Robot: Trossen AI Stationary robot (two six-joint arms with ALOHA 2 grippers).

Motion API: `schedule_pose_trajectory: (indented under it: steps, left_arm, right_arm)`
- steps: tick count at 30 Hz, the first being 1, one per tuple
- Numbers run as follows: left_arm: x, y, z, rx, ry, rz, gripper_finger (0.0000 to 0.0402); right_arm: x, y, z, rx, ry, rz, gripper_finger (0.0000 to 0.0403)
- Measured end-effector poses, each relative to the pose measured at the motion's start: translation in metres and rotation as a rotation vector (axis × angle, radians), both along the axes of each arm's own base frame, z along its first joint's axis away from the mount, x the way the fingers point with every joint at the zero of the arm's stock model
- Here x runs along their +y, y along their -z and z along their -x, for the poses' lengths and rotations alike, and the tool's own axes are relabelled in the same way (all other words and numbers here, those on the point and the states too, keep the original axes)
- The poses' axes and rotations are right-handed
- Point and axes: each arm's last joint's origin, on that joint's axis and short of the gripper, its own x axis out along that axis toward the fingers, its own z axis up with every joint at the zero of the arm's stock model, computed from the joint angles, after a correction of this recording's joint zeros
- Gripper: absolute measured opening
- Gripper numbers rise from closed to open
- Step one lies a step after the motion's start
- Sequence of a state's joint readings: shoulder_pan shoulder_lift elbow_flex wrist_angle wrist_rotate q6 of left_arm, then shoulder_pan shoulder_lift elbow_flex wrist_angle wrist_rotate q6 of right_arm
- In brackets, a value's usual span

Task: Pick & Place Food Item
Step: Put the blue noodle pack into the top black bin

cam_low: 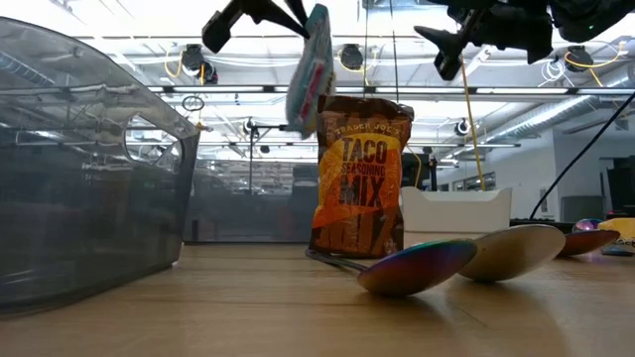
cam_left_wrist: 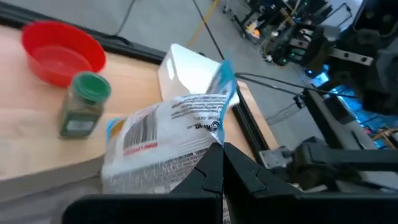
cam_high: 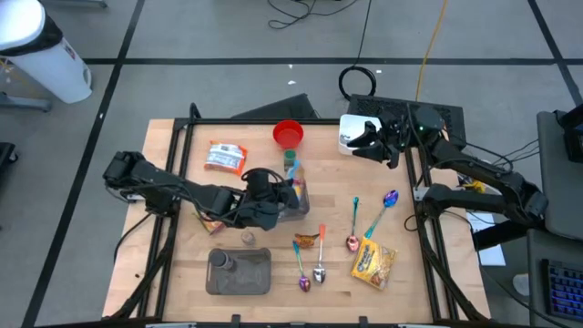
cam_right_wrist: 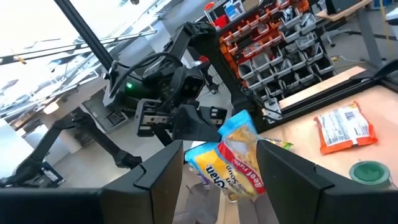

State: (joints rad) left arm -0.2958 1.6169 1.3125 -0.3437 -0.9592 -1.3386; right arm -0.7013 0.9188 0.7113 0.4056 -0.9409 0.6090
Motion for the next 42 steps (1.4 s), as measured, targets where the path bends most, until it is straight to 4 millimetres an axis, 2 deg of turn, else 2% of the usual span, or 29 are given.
schedule_pose_trajectory:
  steps: [3,6,10,15,22,34,42]
  left_arm:
    - [0.001,0.002,0.002,0.030,-0.007,-0.018,0.0000]
    - [0.001,0.013,0.003,0.031,0.001,-0.008,0.0000]
    - [0.000,0.035,0.004,-0.017,0.013,0.013,0.0000]
    - [0.000,0.050,0.004,-0.120,0.039,0.005,0.0000]
    - [0.008,0.066,0.008,-0.146,0.019,0.015,0.0000]
    - [0.021,0.072,0.007,-0.140,0.005,0.042,0.0000]
    - [0.020,0.076,0.004,-0.154,-0.002,0.052,0.0000]
  right_arm:
    - [0.000,0.000,0.000,0.001,0.000,0.000,0.0197]
    - [0.000,0.000,0.000,0.000,0.002,0.000,0.0196]
    - [0.000,0.000,0.000,0.000,0.003,0.002,0.0196]
    - [0.000,0.000,0.000,0.002,0.003,-0.001,0.0196]
    - [0.000,0.001,0.000,0.011,0.004,-0.009,0.0196]
    - [-0.001,0.003,-0.001,0.021,0.029,-0.011,0.0196]
    - [-0.001,0.003,-0.001,0.018,0.045,0.000,0.0196]
